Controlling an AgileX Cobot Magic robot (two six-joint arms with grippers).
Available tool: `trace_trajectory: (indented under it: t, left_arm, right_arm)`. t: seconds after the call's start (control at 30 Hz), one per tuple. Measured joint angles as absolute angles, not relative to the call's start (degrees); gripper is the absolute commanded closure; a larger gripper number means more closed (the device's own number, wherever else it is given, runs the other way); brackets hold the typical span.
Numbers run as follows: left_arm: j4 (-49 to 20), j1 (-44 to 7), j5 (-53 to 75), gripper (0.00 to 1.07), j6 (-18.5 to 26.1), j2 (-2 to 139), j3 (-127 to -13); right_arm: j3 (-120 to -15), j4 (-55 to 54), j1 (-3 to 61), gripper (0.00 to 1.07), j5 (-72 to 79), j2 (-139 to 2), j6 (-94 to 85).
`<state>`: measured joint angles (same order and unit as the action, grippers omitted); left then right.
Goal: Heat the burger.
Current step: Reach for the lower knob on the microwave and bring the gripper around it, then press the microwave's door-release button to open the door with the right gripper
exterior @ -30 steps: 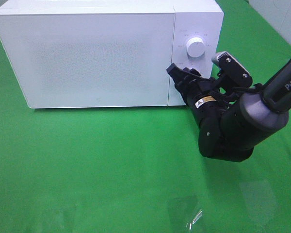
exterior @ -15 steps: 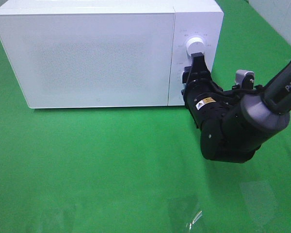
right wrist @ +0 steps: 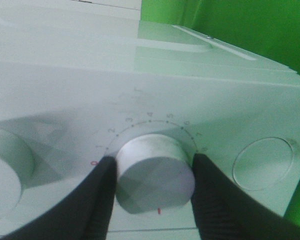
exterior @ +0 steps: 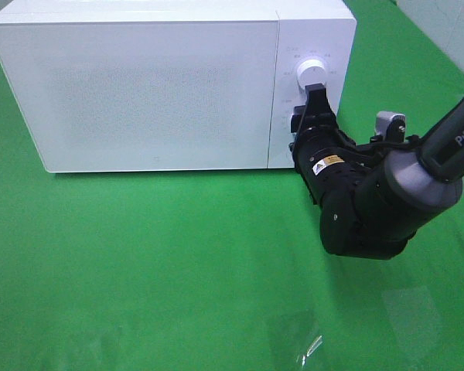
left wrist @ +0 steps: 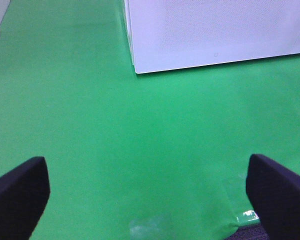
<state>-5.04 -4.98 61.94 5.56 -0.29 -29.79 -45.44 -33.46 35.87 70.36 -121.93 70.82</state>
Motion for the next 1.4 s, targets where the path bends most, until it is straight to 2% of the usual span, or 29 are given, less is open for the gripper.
trace_trajectory:
  t: [0.1,0.13,0.17,0.27,0.3,0.33,0.4,0.83,1.17,1.3,1.4]
  left_arm:
    - [-5.04,-4.98,61.94,0.07,5.56,-0.29,-29.79]
    - [-5.04,-4.98,61.94,0.07,5.56,-0.29,-29.79]
    - [-5.04,-4.98,61.94,0.07,5.56,-0.29,-29.79]
    - [-5.04,-4.98,61.94,0.07,5.56,-0.29,-29.79]
    - [-5.04,-4.98,61.94,0.07,5.56,-0.29,-29.79]
    - [-5.04,-4.98,61.94,0.07,5.56,-0.29,-29.79]
    - [-5.04,-4.98,61.94,0.07,5.56,-0.29,-29.79]
    - [-5.04,-4.98,61.94,0.07,5.56,-0.29,-29.79]
    - [-5.04,-4.98,61.94,0.07,5.56,-0.29,-29.79]
    - [-5.04,-4.98,61.94,0.07,5.56,-0.29,-29.79]
    - [-5.04,-4.98,61.94,0.07,5.56,-0.29,-29.79]
  right_arm:
    - [-45.44,-33.52,35.87,0.85,70.36,-121.93,70.82]
    - [-45.44,-33.52,35.87,0.85,70.36,-121.93,70.82]
    - [-45.44,-33.63,35.87,0.79,70.36,-121.93,70.82]
    - [-45.44,-33.75,35.87,0.75,70.36,-121.93,70.82]
    - [-45.44,-33.86,35.87,0.69,70.36,-121.93,70.82]
    - [-45.44,-33.86,35.87,0.69,70.36,-121.93,70.82]
    - [-45.49,-34.43,35.92,0.58,70.30,-121.93,70.30]
    - [-46.12,-32.49,36.61,0.36,68.93,-121.64,64.92]
    - [-44.18,-27.67,36.55,0.33,61.65,-115.68,52.43]
    - [-41.37,-25.95,36.33,0.33,48.76,-108.46,40.79]
    - [-41.20,-25.67,36.33,0.33,45.72,-107.54,38.67]
